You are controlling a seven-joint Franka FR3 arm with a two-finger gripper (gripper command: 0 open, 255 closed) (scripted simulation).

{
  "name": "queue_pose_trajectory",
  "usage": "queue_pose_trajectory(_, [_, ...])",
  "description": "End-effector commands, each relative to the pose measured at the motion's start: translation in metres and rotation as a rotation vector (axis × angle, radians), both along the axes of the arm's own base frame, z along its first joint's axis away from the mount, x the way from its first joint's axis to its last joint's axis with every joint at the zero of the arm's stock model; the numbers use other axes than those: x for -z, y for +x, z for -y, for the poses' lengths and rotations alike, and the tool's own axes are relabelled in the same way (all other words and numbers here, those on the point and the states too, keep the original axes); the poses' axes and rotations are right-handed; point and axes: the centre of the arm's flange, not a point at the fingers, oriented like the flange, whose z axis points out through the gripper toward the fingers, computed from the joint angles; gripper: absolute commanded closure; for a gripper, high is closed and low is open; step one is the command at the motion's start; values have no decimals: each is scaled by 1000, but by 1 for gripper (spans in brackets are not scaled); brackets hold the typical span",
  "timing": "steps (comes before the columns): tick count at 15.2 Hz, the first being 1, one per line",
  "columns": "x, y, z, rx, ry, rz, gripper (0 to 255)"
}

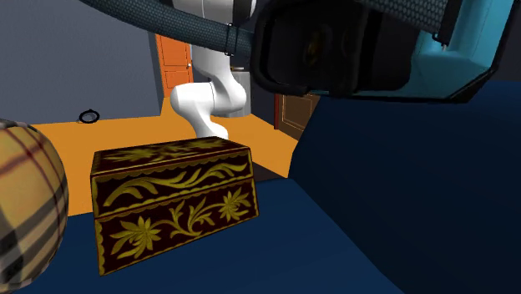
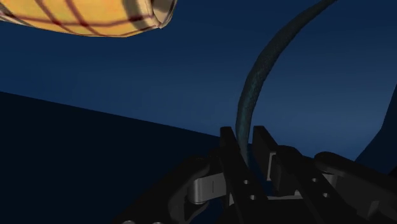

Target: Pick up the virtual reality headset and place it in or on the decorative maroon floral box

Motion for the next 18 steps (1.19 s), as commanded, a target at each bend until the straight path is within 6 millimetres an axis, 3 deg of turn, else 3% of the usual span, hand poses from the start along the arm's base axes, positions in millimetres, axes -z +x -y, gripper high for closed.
queue_pose_trajectory(1, [-2, -23, 0, 0, 0, 2, 255])
queue_pose_trajectory(18, [-20, -247, 15, 0, 0, 2, 255])
